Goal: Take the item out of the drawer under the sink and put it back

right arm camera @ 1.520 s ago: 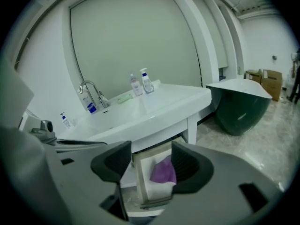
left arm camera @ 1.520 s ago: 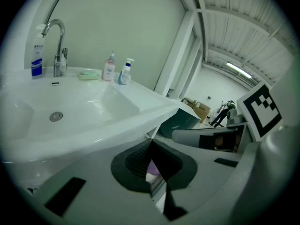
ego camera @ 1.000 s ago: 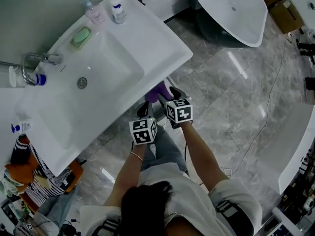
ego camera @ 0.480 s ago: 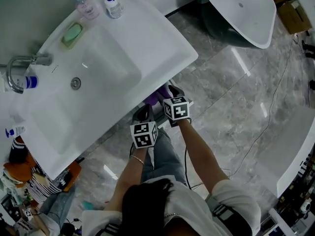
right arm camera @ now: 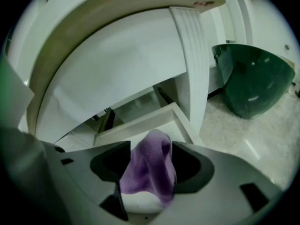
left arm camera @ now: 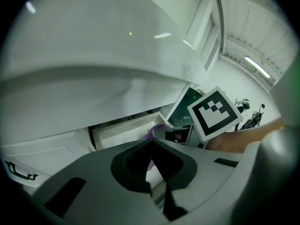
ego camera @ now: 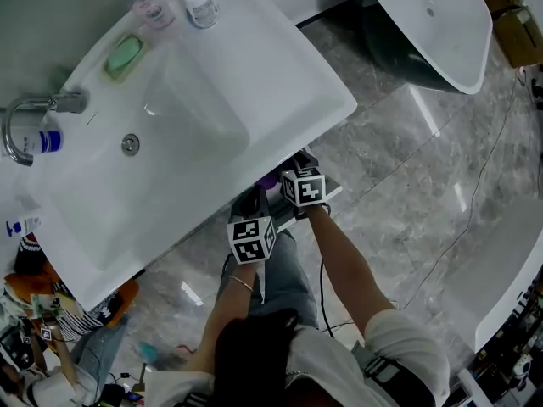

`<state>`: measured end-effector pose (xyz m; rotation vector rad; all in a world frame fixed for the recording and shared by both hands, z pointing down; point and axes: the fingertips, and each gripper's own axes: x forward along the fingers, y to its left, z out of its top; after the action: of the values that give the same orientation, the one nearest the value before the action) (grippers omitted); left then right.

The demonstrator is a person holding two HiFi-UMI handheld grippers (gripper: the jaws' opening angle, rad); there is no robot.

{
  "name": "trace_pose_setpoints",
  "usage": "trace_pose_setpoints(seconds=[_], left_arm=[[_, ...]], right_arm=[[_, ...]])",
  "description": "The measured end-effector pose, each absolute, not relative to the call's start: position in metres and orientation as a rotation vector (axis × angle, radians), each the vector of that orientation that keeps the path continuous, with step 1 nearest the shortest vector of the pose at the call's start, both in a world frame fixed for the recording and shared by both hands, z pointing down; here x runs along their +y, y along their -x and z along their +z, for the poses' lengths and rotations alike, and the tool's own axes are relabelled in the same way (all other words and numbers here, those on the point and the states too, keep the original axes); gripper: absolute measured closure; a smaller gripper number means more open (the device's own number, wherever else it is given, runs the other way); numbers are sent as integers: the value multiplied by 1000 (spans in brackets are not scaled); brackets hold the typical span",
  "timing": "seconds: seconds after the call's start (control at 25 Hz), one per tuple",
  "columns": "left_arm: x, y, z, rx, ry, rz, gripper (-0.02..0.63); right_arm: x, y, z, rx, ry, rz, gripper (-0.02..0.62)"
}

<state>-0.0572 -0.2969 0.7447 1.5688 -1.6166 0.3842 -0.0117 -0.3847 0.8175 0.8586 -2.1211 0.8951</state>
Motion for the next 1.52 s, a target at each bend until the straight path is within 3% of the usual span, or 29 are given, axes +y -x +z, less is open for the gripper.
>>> trace_pose_setpoints(seconds=[0.28, 0.44, 0.56, 1.52], left_arm=[[-299, 62, 756, -1616, -1563, 413, 603], [-296, 65, 755, -1615, -1564, 411, 603], [-292, 68, 757, -1611, -1558, 422, 603], [-283, 68, 692, -1528, -1726, 478, 603]], right_arm=[[-389, 16, 832, -2122, -830, 861, 330], [-391, 13, 836, -2095, -863, 865, 462], [-388, 14, 835, -2091, -862, 832, 498], [-355, -16, 704, -2224, -1050, 824, 512]])
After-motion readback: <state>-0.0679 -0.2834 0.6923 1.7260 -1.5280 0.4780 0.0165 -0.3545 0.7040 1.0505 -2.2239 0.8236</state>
